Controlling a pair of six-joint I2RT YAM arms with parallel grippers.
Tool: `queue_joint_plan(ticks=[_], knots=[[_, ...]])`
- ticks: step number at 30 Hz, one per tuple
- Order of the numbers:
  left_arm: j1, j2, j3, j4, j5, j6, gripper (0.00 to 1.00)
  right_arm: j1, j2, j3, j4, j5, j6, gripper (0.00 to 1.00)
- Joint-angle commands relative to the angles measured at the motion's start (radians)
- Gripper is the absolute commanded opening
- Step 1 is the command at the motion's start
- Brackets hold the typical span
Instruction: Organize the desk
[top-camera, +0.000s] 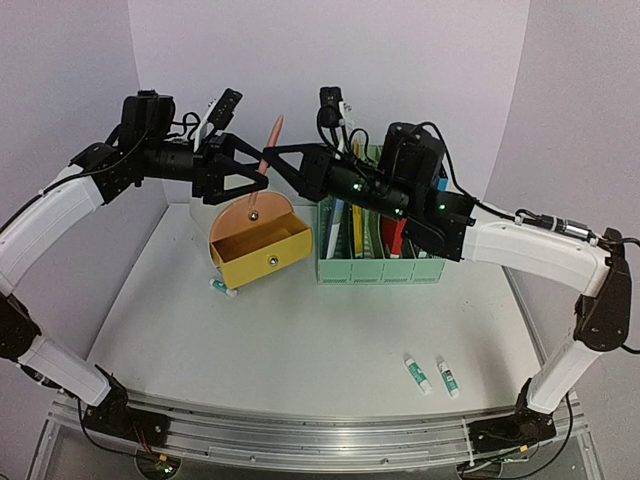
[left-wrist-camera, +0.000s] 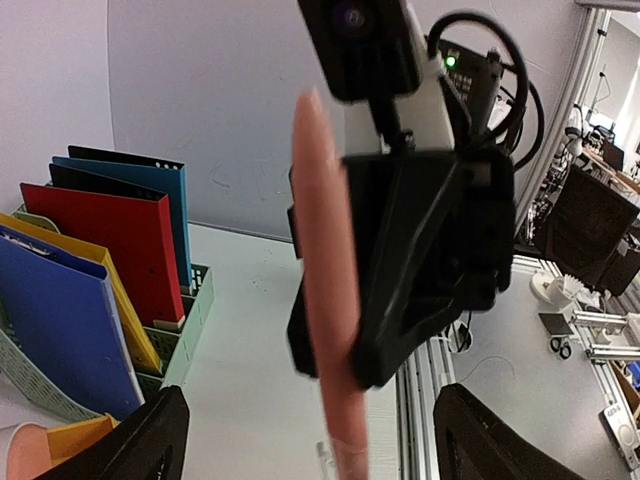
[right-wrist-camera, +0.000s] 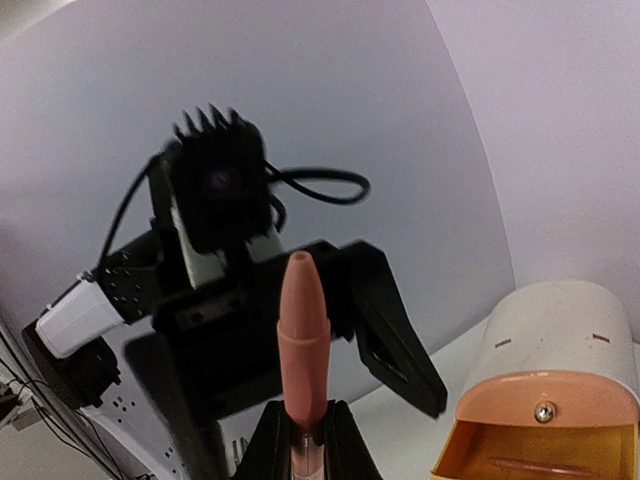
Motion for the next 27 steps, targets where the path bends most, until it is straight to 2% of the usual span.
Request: queue_joint_plan(ticks=[1,2,4,7,9,10,11,12,13,14,15,16,21,23,27], knots=[[-0.001,0.025,0.070,-0.050,0.007,-0.016,0.74,0.005,-0.031,0.067,0.088,-0.045,-0.002,0.00],[-0.001,0.029,0.075,-0.055,0.012,-0.015,0.69,0.008,-0.026,0.069,0.088,-0.046,0.000,0.00],[-0.002,0.033,0.086,-0.053,0.026,-0.016,0.49,0.011,-0.016,0.076,0.086,-0.045,0.004,0.00],[-0.002,0.028,0.097,-0.032,0.039,-0.022,0.12,0.012,-0.010,0.075,0.083,-0.040,0.005,0.00],[-0.001,0.020,0.096,-0.024,0.040,-0.020,0.00,0.013,-0.007,0.072,0.081,-0.034,0.005,0.00],[-0.001,0.015,0.093,-0.024,0.035,-0.013,0.00,0.013,-0.005,0.070,0.079,-0.033,0.005,0.00],[0.000,0.011,0.090,-0.029,0.022,-0.009,0.00,0.013,-0.004,0.068,0.073,-0.026,0.005,0.06],[0.000,0.009,0.088,-0.041,-0.015,-0.003,0.00,0.011,-0.005,0.065,0.062,-0.010,0.006,0.18],[0.001,0.009,0.084,-0.061,-0.058,0.011,0.00,0.011,-0.010,0.053,0.052,0.031,0.003,0.50],[0.000,0.015,0.080,-0.092,-0.128,0.035,0.00,0.011,-0.024,0.037,0.039,0.087,0.001,0.76],[0.000,0.024,0.078,-0.133,-0.213,0.067,0.00,0.010,-0.045,0.017,0.024,0.155,-0.003,0.93],[0.001,0.037,0.077,-0.189,-0.302,0.104,0.00,0.010,-0.068,-0.008,0.009,0.235,-0.010,0.97],[0.000,0.095,0.015,-0.310,-0.719,0.268,0.00,0.008,-0.185,-0.118,-0.064,0.570,-0.021,0.98],[-0.001,0.098,-0.041,-0.309,-0.798,0.329,0.00,0.007,-0.224,-0.153,-0.081,0.622,-0.032,0.98],[-0.001,0.126,-0.068,-0.317,-0.854,0.369,0.00,0.008,-0.268,-0.190,-0.097,0.654,-0.034,0.98]])
